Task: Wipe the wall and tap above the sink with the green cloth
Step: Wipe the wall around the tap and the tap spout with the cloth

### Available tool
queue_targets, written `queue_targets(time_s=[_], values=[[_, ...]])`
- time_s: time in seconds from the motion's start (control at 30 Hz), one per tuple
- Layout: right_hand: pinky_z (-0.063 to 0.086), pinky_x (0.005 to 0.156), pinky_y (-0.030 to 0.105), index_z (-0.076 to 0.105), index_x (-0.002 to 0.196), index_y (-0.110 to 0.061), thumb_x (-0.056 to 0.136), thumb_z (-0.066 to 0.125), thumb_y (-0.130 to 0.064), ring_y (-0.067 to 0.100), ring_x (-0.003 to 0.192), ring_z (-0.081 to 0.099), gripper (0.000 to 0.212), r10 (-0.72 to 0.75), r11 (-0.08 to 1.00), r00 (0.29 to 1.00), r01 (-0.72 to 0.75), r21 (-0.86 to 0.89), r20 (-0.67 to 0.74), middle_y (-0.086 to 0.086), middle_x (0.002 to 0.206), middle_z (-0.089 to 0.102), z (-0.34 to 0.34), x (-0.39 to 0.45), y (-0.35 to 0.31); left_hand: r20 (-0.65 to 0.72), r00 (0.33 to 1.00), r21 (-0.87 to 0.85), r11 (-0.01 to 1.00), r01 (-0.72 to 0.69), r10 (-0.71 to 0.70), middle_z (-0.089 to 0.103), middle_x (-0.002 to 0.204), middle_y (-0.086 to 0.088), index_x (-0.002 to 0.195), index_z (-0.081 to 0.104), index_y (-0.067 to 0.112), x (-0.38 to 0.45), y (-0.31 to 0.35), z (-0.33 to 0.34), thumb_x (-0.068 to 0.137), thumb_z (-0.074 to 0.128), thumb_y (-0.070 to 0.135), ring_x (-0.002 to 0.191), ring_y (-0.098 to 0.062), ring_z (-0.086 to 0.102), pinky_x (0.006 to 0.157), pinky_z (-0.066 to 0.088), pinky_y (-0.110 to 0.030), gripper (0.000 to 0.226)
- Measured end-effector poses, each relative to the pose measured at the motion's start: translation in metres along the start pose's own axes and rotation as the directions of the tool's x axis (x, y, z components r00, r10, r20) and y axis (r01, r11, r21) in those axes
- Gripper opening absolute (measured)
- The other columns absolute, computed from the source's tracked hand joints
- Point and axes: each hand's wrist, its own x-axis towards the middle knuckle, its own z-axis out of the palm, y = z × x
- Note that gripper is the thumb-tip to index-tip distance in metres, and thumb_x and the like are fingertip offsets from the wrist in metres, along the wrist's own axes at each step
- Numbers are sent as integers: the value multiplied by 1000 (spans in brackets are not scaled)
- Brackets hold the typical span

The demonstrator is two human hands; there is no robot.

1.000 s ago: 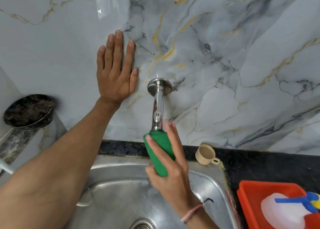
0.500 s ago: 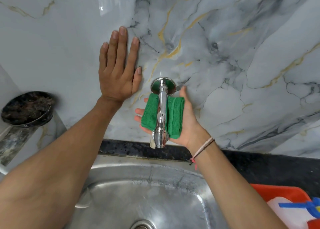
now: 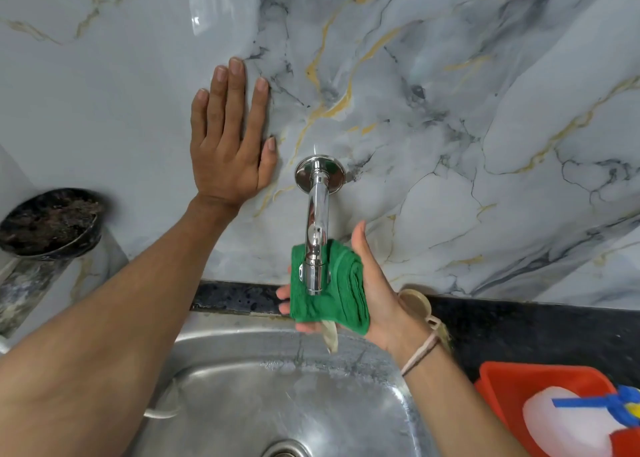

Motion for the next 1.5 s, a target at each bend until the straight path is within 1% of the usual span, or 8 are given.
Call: queue_targets(time_s=[0.17,0.3,0.4,0.53,0.8,1.07,1.37,1.5], values=[[53,42,27,65,127,-12,62,46,-95,45,95,74,107,24,997,942,0,71,-334,33,113,75,-9,-39,5,-2,1000,-2,1000,-3,3,47,157,-26,164,26,12,1,0,-1,99,32,38,160,-34,23,135,9,-40,70],[51,50,29,76,81,-23,61,48,-99,22,64,67,83,-417,905,682,247,-347,-601,13,74,75,18,-45,-42,-5,1000,-1,1000,4,-4,43,159,-25,164,26,12,0,0,1,99,31,38,162,-27,10,136,9,-40,70],[55,62,29,68,85,-31,82,44,-85,6,61,66,60,-805,454,486,137,-880,-340,-11,70,70,65,-20,-61,2,1000,-2,1000,2,-2,42,160,-24,164,26,13,-1,-1,3,100,29,39,162,-27,11,135,11,-41,70],[55,90,46,52,142,-36,83,57,-71,28,118,56,69,-817,-29,556,-303,-953,-152,4,136,56,90,18,-43,-14,1000,-8,1000,3,-4,37,165,-20,164,27,14,0,0,4,99,30,40,162,-27,14,136,11,-40,70],[43,117,49,42,154,-31,88,63,-49,38,150,32,71,-940,-179,320,-167,-969,118,23,164,31,61,18,26,4,1000,-2,1000,12,-12,43,160,-24,165,24,14,-1,-1,3,98,32,39,162,-30,17,135,9,-40,71],[44,117,45,40,152,-33,89,73,-16,43,154,25,73,-912,-336,295,-141,-931,285,22,162,24,31,11,73,18,1000,23,1000,0,-1,47,157,-25,164,25,14,2,-1,-2,98,33,38,154,-35,29,134,11,-41,72],[63,95,37,45,152,-33,71,80,12,43,153,28,99,-831,-272,525,-93,-958,185,15,166,20,38,-23,90,211,977,-40,999,-20,28,41,161,-26,162,33,8,18,-1,-53,101,51,32,154,-38,36,125,39,-50,68],[55,108,38,51,146,-38,70,83,-7,22,145,48,89,-746,398,649,254,-882,-150,0,164,39,42,-73,99,507,851,-334,879,340,-136,48,157,-23,150,51,3,34,11,-133,108,46,34,146,-34,49,118,45,-44,52]])
